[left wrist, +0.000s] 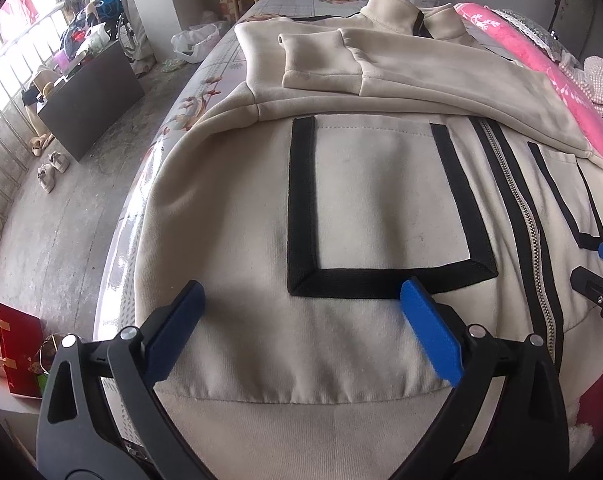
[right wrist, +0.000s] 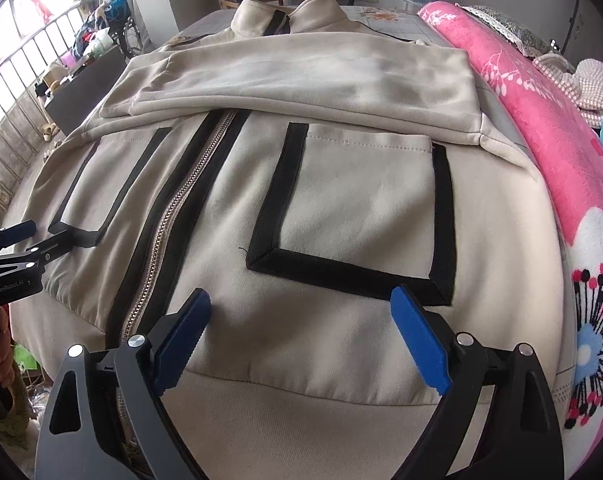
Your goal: Fold large clothes
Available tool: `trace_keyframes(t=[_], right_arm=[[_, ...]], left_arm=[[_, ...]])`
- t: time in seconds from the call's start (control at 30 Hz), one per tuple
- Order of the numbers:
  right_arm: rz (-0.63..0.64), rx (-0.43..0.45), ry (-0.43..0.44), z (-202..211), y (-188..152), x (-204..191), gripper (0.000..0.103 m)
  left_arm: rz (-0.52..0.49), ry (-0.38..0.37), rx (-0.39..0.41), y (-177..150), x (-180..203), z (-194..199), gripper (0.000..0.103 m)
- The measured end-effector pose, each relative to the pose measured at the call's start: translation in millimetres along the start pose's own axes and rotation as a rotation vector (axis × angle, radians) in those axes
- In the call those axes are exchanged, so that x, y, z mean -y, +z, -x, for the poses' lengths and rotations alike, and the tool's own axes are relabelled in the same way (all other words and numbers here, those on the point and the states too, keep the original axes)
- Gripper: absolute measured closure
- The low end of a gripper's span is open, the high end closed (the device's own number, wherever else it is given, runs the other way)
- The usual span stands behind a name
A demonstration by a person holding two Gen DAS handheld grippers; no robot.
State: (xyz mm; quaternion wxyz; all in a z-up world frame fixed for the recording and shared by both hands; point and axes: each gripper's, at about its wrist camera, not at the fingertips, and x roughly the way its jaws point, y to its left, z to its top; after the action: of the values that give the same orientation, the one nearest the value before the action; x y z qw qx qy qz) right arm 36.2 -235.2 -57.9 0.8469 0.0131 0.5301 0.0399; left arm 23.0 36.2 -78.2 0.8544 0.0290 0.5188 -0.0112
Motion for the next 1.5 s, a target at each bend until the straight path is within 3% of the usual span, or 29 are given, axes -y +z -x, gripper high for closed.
trace_keyframes(t=[0.23,1.23,1.5], right_arm=[[0.030,-0.003,-0.024,-6.4,-1.9,-6.8,0.006],[0.031,0.007,-0.027,-7.0,-3.2,-7.6,0.006],[0.031,0.010,-0.028,-7.2,-3.3,-7.5,0.006]], left_arm=[[0.005,0.004,0.002,-1.5,0.1,0.0,0.008],[0.010,0.010,0.004,-5.6,1.0,0.7,0.008],[-0.018,0.044,0.031,-8.7,6.5,4.4,0.007]])
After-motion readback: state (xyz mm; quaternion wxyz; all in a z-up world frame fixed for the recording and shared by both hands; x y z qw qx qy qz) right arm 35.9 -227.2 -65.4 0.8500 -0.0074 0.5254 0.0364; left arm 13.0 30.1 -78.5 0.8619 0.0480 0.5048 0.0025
